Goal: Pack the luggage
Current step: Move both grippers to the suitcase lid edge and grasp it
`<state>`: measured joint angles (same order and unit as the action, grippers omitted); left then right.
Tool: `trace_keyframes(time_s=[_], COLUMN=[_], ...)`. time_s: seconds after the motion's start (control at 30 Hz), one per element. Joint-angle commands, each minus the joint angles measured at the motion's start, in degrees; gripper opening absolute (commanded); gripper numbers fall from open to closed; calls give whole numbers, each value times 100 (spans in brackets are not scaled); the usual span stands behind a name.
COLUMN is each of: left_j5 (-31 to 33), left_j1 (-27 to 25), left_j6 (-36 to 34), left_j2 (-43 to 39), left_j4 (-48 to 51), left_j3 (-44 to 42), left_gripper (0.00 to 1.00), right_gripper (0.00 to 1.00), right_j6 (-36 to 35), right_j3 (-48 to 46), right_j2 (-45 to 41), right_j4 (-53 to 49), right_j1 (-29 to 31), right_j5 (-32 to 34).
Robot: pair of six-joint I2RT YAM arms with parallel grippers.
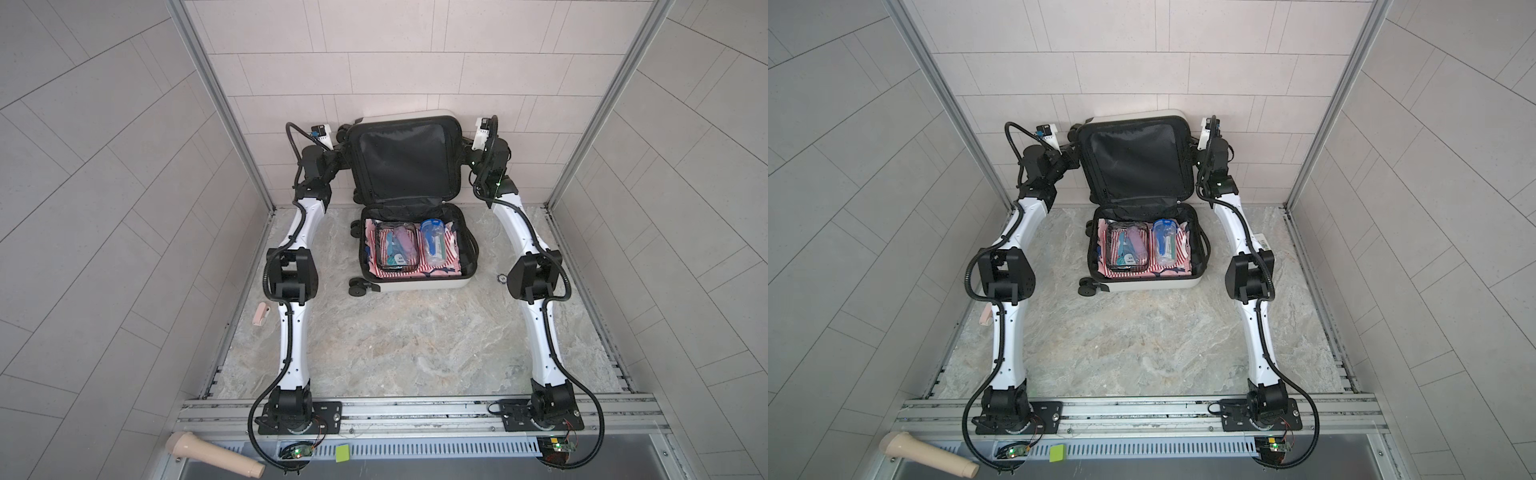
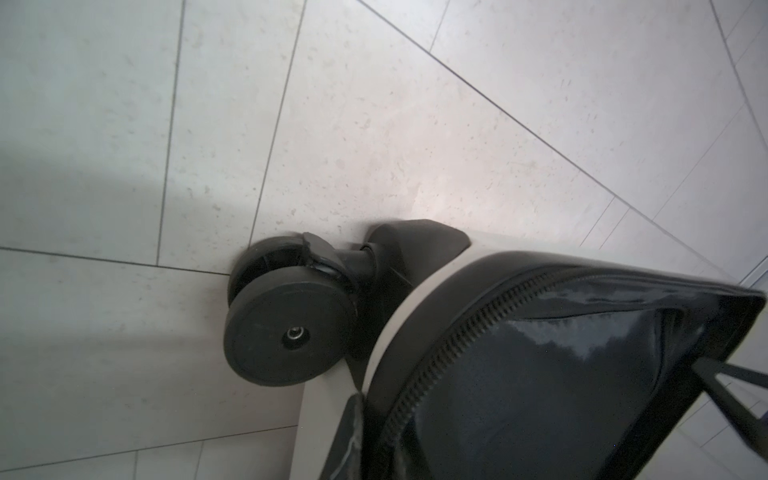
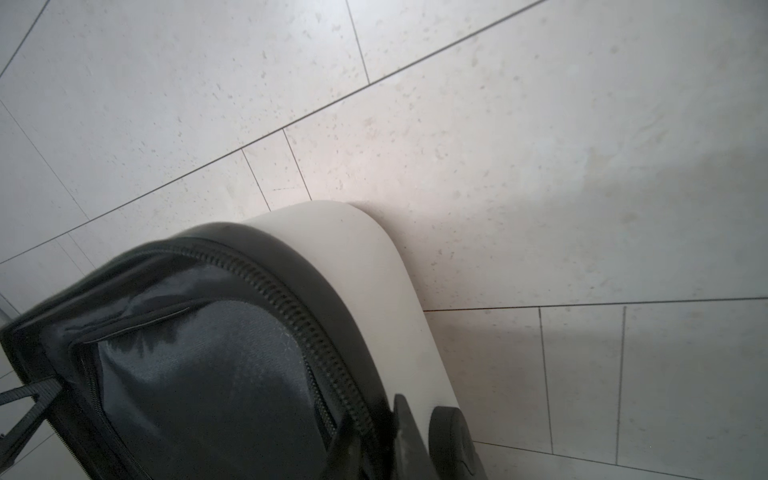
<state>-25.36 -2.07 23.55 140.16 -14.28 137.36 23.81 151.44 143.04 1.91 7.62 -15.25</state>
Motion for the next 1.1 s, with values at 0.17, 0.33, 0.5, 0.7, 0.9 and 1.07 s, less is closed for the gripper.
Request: trace_keyframes(time_s=[0.17, 0.33, 0.5, 0.7, 0.9, 1.07], left_j5=[-467, -522, -470, -464, -393, -245], left_j1=[-311, -432, -604, -780, -999, -1207], left_j6=[234, 147, -60, -100, -252, -445], left_j2=[-667, -1202, -1787, -2331, -2934, -3587], left_j4=[-378, -492, -582, -694, -716, -746], left_j3=[-314, -722, -1429, -2101, -2844, -3706], left_gripper=[0, 0, 0, 0, 0, 0], right_gripper=[0, 0, 0, 0, 0, 0], right_j6=[298, 335, 87, -81, -114, -105], right_j3=[201, 151, -112, -1532, -3046, -4150], right_j2=[-158, -378, -743, -1591, -2456, -3036], right_j4=[-13, -450, -1009, -732, -206, 149], right_j1=[84, 90, 97, 96, 93, 97], right_j5=[-507, -520, -537, -318, -112, -5])
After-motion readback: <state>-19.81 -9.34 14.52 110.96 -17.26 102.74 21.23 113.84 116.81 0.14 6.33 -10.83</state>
